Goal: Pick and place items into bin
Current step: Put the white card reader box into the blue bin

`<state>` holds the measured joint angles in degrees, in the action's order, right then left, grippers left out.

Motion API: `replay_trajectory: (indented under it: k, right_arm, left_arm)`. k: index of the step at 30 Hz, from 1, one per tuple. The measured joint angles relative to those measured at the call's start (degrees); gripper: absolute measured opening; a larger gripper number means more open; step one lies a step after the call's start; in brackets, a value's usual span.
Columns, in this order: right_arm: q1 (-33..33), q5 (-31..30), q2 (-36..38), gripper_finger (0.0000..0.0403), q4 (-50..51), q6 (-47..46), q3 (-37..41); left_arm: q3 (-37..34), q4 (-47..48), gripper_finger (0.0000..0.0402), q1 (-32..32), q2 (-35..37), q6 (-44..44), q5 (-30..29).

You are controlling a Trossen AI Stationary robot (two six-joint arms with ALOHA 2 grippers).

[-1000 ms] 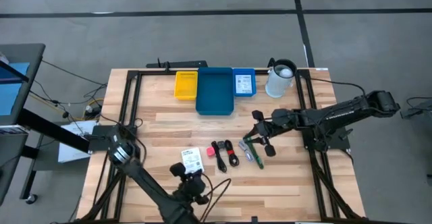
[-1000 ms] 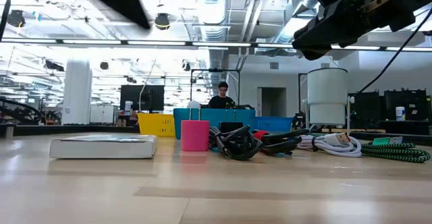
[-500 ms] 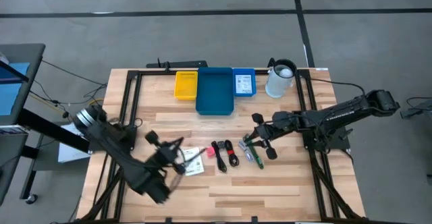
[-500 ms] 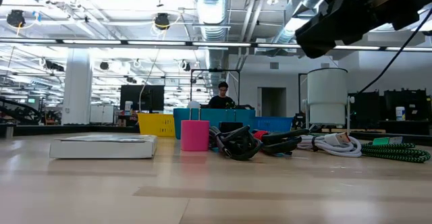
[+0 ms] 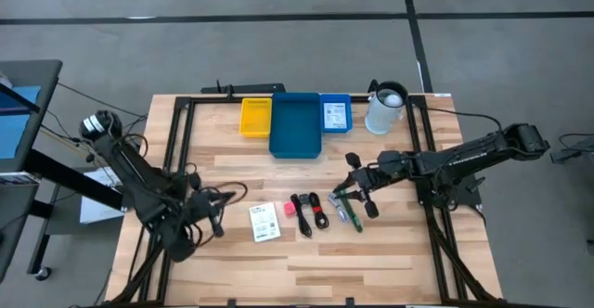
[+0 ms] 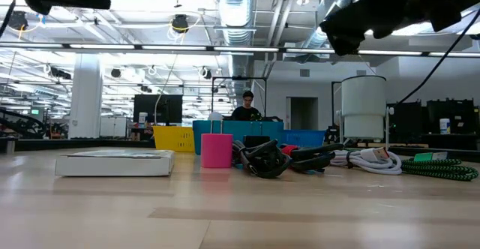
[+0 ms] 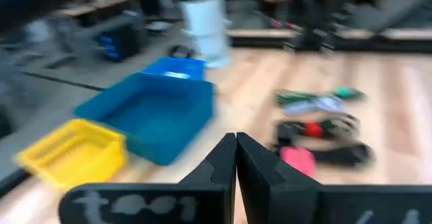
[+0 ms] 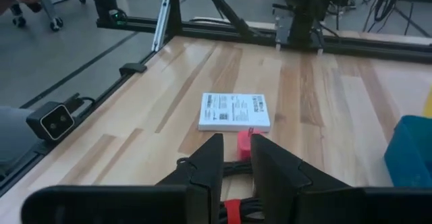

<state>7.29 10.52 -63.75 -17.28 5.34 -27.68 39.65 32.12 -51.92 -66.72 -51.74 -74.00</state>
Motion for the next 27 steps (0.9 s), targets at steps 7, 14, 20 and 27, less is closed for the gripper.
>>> replay_trajectory:
  k: [7, 14, 20, 27]
  right_arm:
    - [0.0, -0.1, 0.0, 0.007, -1.2, 1.1, 0.0]
    - [0.0, -0.1, 0.0, 0.007, -3.9, 0.4, 0.0]
    - [0.0, -3.6, 0.0, 0.007, -3.1, 0.1, 0.0]
    - [0.0, -9.7, -0.5, 0.007, -2.6, -0.1, 0.0]
  left_arm:
    - [-8.3, -41.3, 0.0, 4.3, 5.1, 42.3, 24.3]
    - [-17.2, -47.6, 0.0, 14.4, 5.7, 41.2, 35.6]
    - [-22.2, -49.7, 0.0, 18.6, 5.6, 35.0, 37.7]
    - [-23.3, -48.6, 0.0, 20.7, 4.2, 31.1, 42.6]
